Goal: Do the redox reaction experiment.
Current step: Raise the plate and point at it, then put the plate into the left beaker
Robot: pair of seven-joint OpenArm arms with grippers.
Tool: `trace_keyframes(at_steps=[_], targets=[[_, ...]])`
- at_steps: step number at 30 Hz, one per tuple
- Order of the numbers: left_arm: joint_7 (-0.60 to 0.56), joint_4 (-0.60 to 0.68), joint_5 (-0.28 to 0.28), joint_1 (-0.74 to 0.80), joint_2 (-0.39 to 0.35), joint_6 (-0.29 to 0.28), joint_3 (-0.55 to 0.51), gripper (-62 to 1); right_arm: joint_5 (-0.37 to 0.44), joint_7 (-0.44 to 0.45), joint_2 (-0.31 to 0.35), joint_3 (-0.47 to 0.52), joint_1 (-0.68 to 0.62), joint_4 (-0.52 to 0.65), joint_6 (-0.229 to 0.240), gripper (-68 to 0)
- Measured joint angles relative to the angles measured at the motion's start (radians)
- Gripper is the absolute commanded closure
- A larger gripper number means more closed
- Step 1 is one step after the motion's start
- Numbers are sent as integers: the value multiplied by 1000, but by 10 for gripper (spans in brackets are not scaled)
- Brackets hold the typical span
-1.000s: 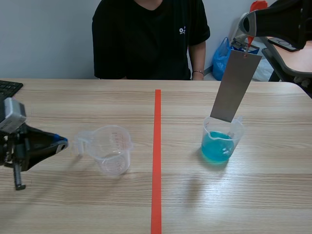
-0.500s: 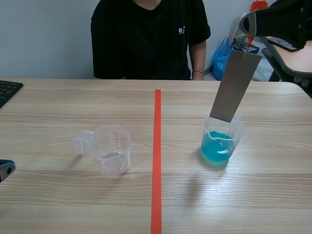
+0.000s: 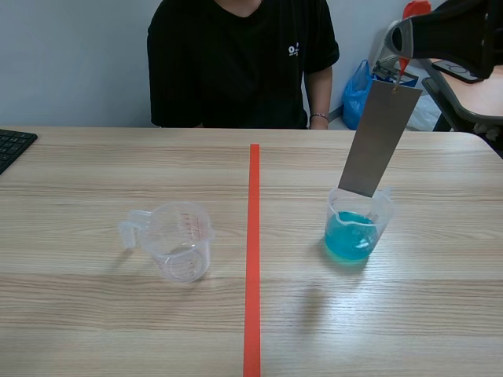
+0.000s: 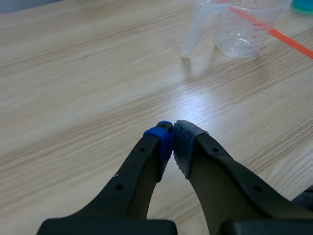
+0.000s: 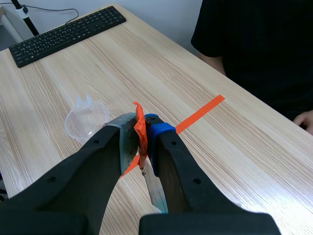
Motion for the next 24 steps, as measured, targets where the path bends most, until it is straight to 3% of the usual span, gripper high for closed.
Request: trace_keyframes(at_steps=[5, 9, 13, 19, 24], targets=[[1, 33, 61, 85, 101, 61, -58, -42, 0, 0, 0, 0, 0, 0, 0, -15], [1, 82, 73, 132, 181, 107, -90, -42, 0, 0, 0, 0, 0, 0, 0, -15], [0, 147, 87, 170, 246, 111, -131, -42, 0, 0, 0, 0, 0, 0, 0, -15], [2, 223, 190, 185, 331, 127, -168, -42, 0, 0, 0, 0, 15, 0, 0, -15], [11, 249, 229, 186, 384, 127, -178, -42, 1, 13, -1, 0, 26, 0, 0, -15]])
